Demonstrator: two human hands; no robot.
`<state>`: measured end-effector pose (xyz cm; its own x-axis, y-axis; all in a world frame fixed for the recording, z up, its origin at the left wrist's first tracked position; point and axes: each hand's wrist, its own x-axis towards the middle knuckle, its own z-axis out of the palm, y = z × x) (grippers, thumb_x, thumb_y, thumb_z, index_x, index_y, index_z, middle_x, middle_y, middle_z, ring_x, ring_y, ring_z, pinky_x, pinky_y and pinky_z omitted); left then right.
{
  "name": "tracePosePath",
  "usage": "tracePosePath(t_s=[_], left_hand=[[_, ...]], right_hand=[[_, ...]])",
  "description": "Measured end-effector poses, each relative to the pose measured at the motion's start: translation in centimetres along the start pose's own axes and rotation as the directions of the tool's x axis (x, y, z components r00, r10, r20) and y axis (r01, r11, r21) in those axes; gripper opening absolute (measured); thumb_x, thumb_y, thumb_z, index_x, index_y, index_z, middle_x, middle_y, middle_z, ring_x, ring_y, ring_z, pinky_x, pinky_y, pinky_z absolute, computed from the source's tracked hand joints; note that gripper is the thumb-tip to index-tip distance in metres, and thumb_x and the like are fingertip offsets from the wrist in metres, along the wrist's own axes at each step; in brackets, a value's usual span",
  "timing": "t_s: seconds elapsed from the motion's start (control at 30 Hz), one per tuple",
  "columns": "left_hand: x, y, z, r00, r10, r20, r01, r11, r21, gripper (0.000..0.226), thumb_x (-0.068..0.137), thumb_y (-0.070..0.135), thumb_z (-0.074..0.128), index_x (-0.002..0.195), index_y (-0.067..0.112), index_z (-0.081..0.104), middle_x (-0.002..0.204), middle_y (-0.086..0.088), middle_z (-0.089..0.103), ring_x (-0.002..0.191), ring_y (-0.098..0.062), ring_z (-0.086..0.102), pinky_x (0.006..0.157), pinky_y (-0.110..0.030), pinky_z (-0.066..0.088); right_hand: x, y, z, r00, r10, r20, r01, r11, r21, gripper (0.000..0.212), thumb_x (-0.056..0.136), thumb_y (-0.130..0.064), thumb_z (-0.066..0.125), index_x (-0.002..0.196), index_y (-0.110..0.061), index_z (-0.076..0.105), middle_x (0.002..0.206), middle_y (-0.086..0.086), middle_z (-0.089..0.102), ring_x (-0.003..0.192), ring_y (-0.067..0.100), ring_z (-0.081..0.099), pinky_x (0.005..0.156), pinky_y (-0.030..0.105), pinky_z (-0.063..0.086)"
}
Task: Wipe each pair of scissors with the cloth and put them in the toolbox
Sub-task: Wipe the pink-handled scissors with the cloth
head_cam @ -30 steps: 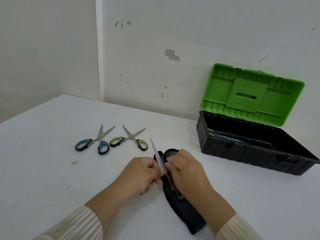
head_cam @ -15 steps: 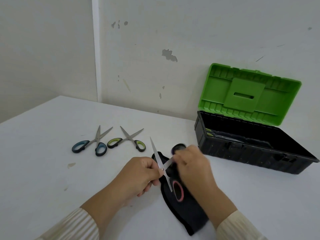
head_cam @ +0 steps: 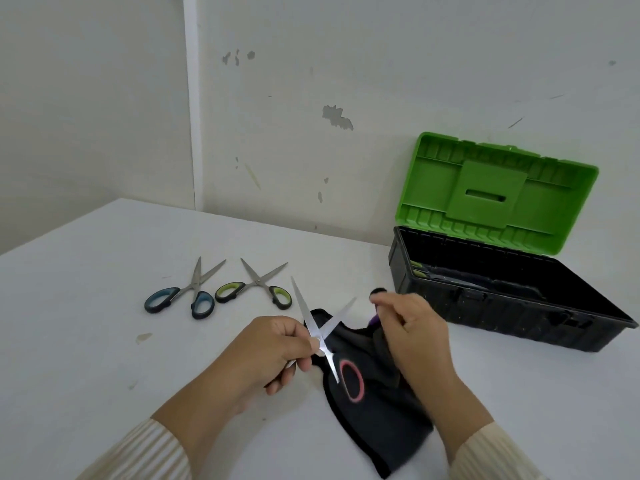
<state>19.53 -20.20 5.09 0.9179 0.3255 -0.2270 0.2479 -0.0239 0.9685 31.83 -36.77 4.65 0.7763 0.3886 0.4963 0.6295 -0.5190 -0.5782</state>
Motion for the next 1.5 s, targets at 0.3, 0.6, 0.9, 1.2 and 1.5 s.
tracePosePath(t_s=[0.3,0.6,0.9,1.2,1.5], left_hand=[[0.4,0.1,-0.3,0.998,-0.062,-0.015,0.058,0.979,-0.194,0.011,0.085,0.011,0.065,0.074,0.009,0.066,0.058,-0.005,0.064,0.038,-0.012,0.043,0.035,-0.019,0.029],[0.9,0.5,-1.3,0.995,-0.093,0.022,0.082,0.716,-0.693,0.012,0.086,0.012,0.059,0.08,0.004,0.064,0.058,-0.006,0.059,0.046,-0.015,0.061,0.041,-0.02,0.05],[1.0,-1.2,2.4,1.0,0.005,-0.011,-0.01,0.85,-0.527,0.022,0.092,0.013,0.054,0.085,-0.002,0.069,0.071,-0.014,0.069,0.059,-0.018,0.065,0.058,-0.028,0.052],[0.7,-1.4,1.2,0.996,0.038,-0.077,-0.047,0.991,-0.124,0.035,0.087,0.014,0.064,0.052,0.019,0.07,0.087,-0.022,0.073,0.061,-0.023,0.048,0.06,-0.031,0.039],[0.5,-1.3,3.2,0.993,0.087,-0.078,-0.097,0.986,-0.136,0.025,0.093,0.002,0.052,0.069,0.002,0.054,0.062,-0.011,0.061,0.048,-0.015,0.055,0.052,-0.026,0.048]], right_hand=[[-1.6,-2.6,0.1,0.812,-0.176,0.557,0.126,0.984,0.127,0.029,0.075,-0.059,0.045,0.067,-0.038,0.063,0.071,-0.005,0.055,0.077,0.007,0.051,0.072,0.024,0.044],[-1.4,-2.3,-0.1,0.847,-0.055,0.529,-0.073,0.973,0.218,0.026,0.088,-0.027,0.057,0.063,-0.029,0.06,0.074,-0.005,0.049,0.067,0.002,0.05,0.064,0.01,0.039],[-2.0,-2.8,1.3,0.844,-0.105,0.527,0.056,0.992,0.109,0.033,0.088,-0.032,0.056,0.056,-0.025,0.051,0.065,-0.008,0.044,0.068,0.007,0.045,0.062,0.016,0.035],[0.6,-0.1,-2.0,0.981,0.18,0.075,-0.195,0.905,0.378,0.034,0.078,0.001,0.063,0.082,-0.032,0.062,0.081,0.002,0.067,0.072,0.018,0.059,0.075,0.031,0.052],[-0.9,-2.1,2.1,0.95,-0.273,0.152,0.269,0.962,0.046,0.014,0.077,-0.013,0.063,0.088,-0.013,0.071,0.085,0.002,0.063,0.083,0.003,0.053,0.074,-0.002,0.036]])
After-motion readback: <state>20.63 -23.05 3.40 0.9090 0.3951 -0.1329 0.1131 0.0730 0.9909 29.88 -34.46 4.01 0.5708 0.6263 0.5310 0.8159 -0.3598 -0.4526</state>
